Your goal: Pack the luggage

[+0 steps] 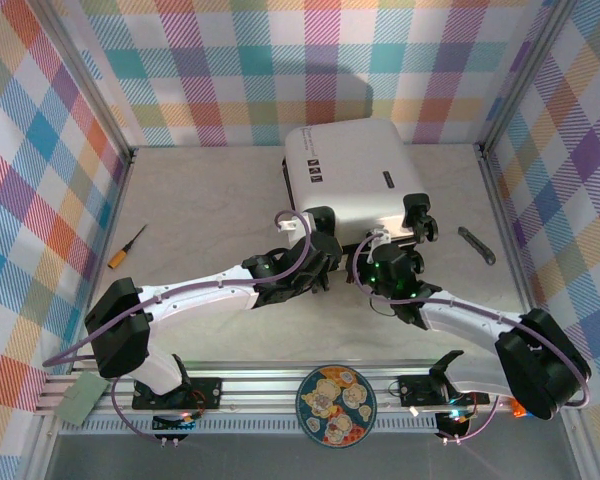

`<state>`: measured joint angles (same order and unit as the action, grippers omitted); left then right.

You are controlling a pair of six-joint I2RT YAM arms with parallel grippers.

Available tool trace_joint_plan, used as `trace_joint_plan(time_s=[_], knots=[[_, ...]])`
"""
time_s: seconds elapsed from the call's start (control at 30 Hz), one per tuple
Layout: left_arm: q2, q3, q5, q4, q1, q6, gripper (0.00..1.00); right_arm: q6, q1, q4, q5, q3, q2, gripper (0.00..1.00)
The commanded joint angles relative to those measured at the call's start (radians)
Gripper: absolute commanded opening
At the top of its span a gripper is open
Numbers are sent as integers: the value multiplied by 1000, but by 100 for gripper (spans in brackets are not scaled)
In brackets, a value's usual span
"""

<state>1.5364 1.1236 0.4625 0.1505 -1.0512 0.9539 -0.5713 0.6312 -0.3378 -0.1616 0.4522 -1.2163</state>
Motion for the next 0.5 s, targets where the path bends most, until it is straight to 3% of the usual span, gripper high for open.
trace_joint_plan(time_s=[0.0, 0.07, 0.13, 0.3, 0.47], knots=[[-49, 7, -72, -69, -17, -56, 10, 75, -44, -75, -26, 8, 27, 0], [-40, 12, -84, -73, -15, -55, 11, 108, -40, -164, 40, -27, 15, 13], [-28, 21, -93, -72, -13, -57, 11, 123, -23, -181, 31, -40, 5, 20], [-7, 30, -110, -83, -12, -52, 11, 166, 95, -170, -99, -53, 9, 27], [0, 38, -123, -86, -10, -52, 10, 140, 152, -150, -180, -67, 29, 28]])
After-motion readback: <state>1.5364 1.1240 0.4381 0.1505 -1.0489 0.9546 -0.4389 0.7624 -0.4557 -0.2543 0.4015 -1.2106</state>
